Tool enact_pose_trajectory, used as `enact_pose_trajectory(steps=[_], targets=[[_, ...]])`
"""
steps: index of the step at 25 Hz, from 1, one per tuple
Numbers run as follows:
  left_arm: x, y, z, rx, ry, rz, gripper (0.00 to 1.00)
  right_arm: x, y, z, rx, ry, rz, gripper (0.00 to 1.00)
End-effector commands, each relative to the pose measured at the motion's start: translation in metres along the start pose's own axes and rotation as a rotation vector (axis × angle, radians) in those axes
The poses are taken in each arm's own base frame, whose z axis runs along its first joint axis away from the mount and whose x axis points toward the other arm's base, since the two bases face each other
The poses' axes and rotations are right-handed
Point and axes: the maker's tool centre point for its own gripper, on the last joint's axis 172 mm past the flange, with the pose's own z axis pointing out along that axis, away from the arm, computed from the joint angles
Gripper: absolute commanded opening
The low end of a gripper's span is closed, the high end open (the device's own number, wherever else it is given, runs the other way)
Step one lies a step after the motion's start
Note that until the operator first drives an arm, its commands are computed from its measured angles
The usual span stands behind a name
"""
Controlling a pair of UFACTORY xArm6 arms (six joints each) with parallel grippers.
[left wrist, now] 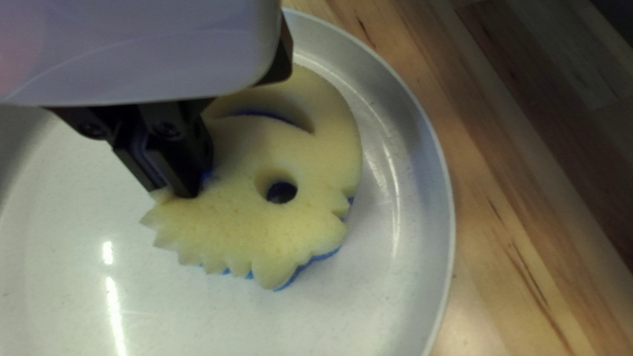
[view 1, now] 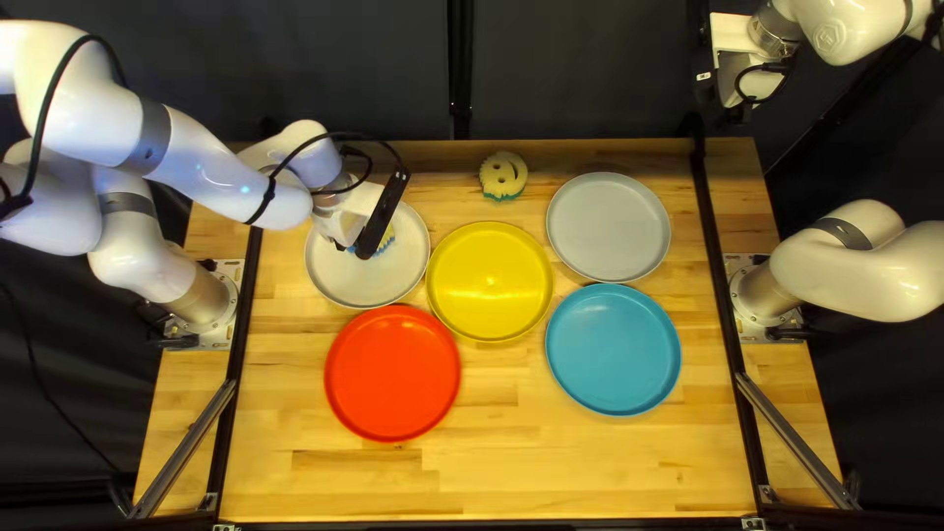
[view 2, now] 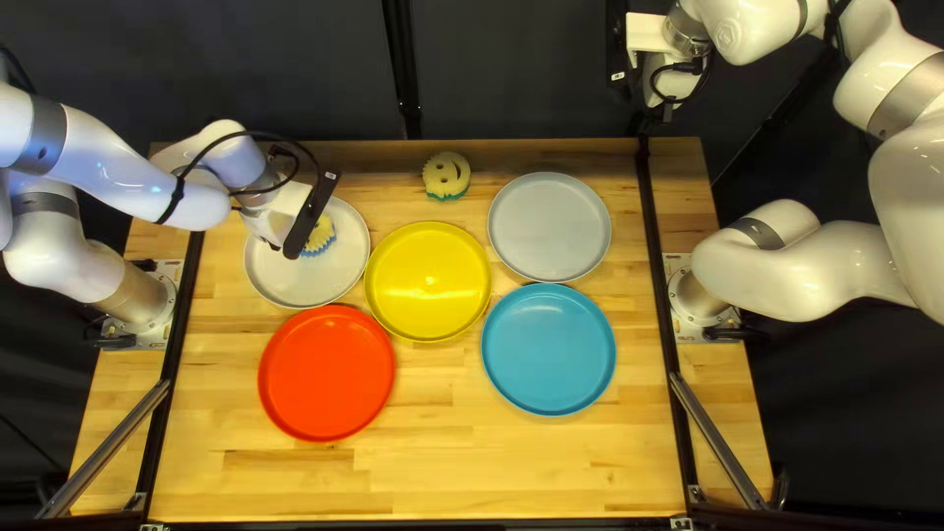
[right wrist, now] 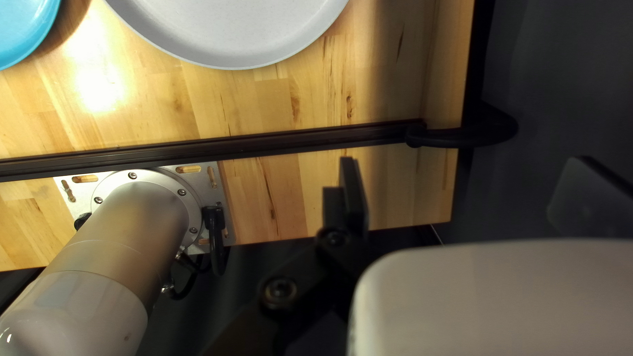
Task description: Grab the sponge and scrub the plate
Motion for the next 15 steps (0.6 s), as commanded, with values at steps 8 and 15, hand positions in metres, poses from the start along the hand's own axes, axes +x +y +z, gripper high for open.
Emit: enact_pose_trajectory(steps=[8,15], targets=[[0.021,0.035,-0.003,0.021,0.014,0.045,0.00,0.000,0.000,0.000,0.000,0.000,0.000,1.00],[-0.019,-0.022,-0.006,0.008,0.000,-0.005,0.00,0.000,0.000,0.000,0.000,0.000,0.000,1.00]])
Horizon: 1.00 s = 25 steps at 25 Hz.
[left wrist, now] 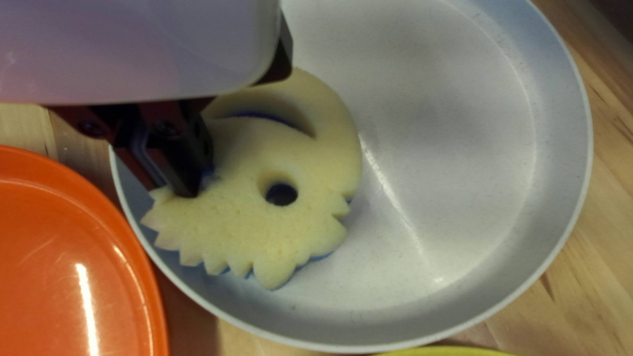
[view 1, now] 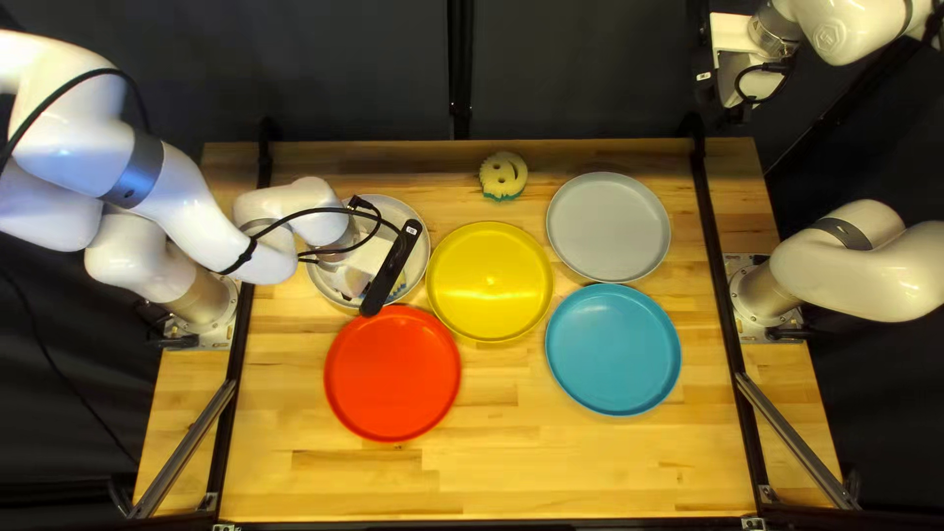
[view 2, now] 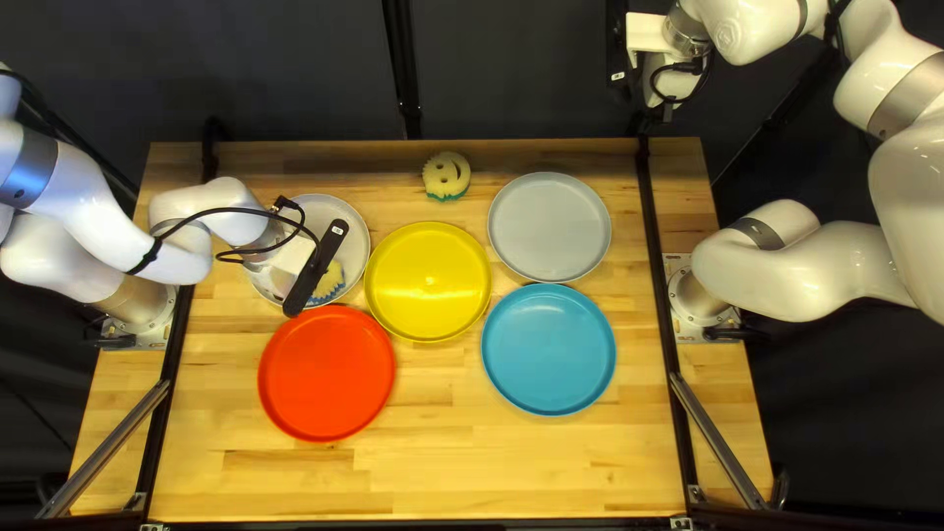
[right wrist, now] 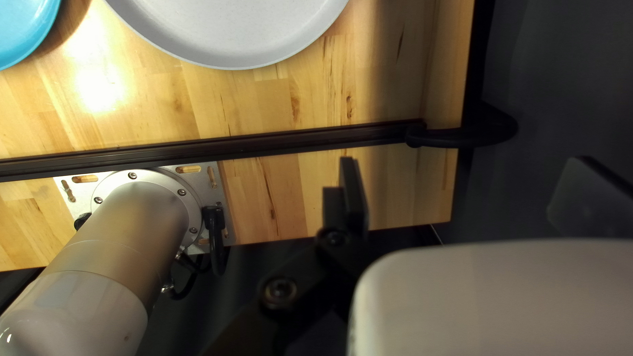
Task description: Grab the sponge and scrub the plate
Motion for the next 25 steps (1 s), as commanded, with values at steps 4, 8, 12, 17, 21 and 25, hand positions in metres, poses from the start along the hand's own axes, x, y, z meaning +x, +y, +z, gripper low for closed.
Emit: enact_pose_trajectory(steps=[4,8,12,17,21,25], targets=[[-0.027,-0.051,0.000,-0.022,-0.013,-0.045,0.00,0.000,0.000,0.000,0.000,0.000,0.000,1.00],[-0.018,-0.062,0.000,-0.029,-0.011,-0.050,0.00,0.000,0.000,0.000,0.000,0.000,0.000,1.00],[0.007,-0.049,0.001,-0.024,-0.005,-0.029,0.00,0.000,0.000,0.000,0.000,0.000,0.000,1.00],[0.043,-0.021,0.003,-0.008,0.011,0.011,0.00,0.000,0.000,0.000,0.000,0.000,0.000,1.00],[0.052,-0.011,0.004,0.006,0.014,0.033,0.00,0.000,0.000,0.000,0.000,0.000,0.000,1.00],[0.024,-0.020,-0.002,0.006,0.006,0.017,0.00,0.000,0.000,0.000,0.000,0.000,0.000,1.00]])
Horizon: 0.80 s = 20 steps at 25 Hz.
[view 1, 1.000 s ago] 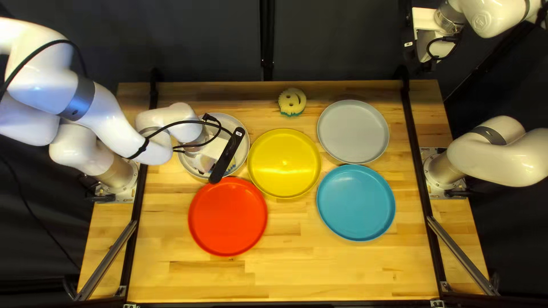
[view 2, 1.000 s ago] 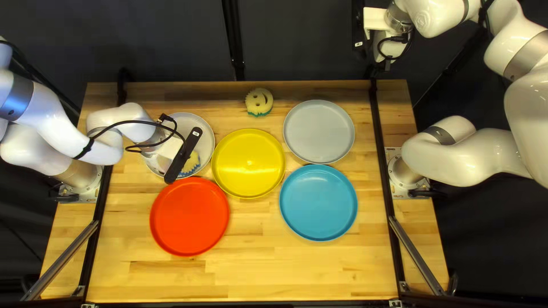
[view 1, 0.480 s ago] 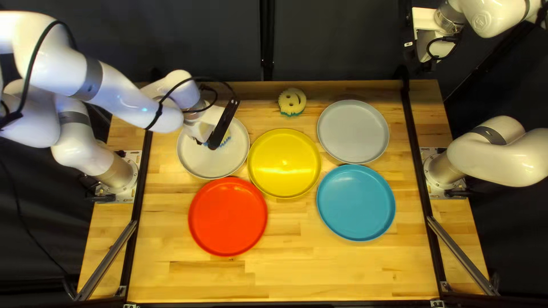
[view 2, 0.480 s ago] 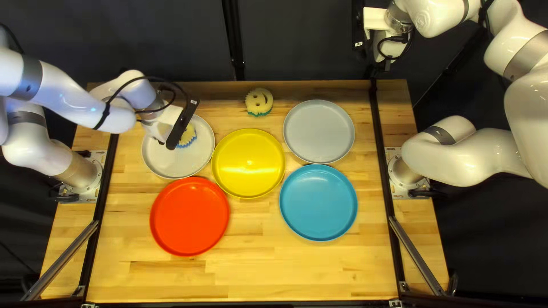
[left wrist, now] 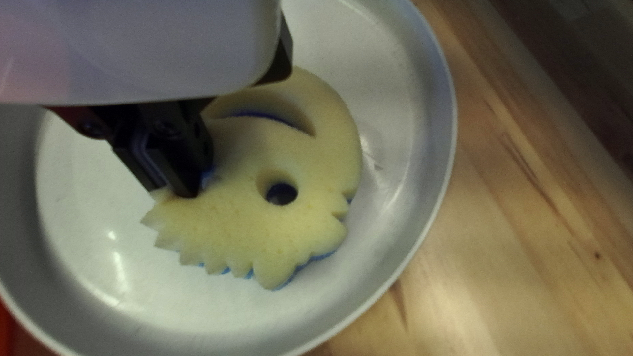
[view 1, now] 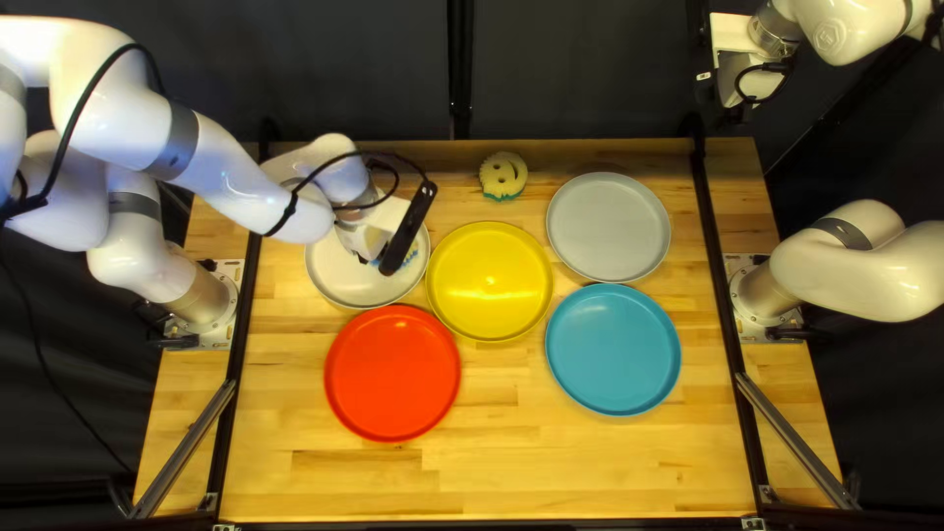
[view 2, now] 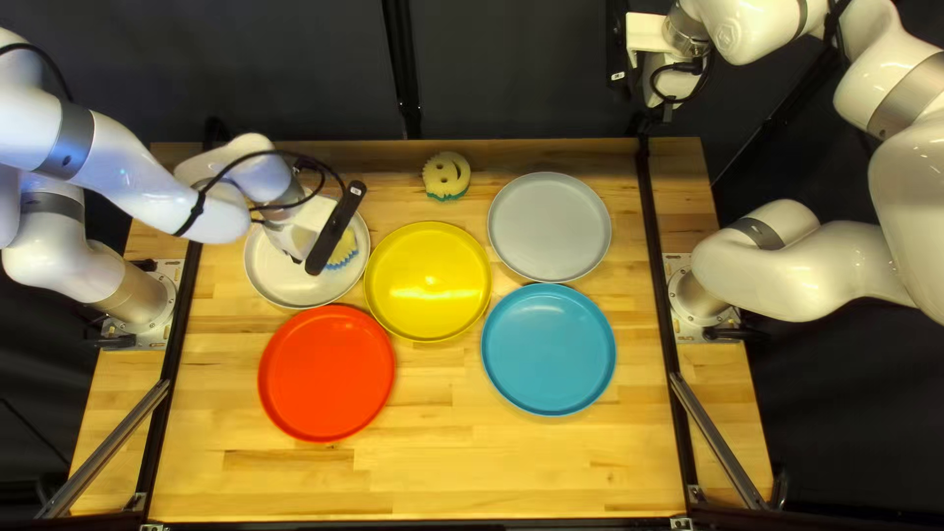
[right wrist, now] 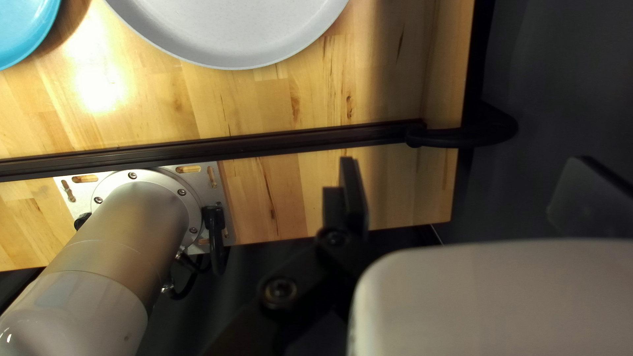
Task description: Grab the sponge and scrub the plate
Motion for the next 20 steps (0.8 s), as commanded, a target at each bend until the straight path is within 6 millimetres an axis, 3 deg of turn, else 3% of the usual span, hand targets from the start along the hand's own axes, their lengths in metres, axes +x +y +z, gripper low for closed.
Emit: enact_pose_trajectory(steps=[1,5,10,14,20], targets=[[-0.025,-0.007,-0.006,0.001,-0.008,-0.016,0.00,0.000,0.000,0.000,0.000,0.000,0.000,1.00],[-0.058,-0.020,-0.005,-0.009,-0.019,-0.052,0.00,0.000,0.000,0.000,0.000,0.000,0.000,1.00],[-0.078,-0.031,0.001,-0.029,-0.027,-0.083,0.00,0.000,0.000,0.000,0.000,0.000,0.000,1.00],[-0.071,-0.035,0.005,-0.037,-0.025,-0.087,0.00,0.000,0.000,0.000,0.000,0.000,0.000,1.00],[-0.032,-0.032,0.004,-0.030,-0.002,-0.063,0.00,0.000,0.000,0.000,0.000,0.000,0.000,1.00]])
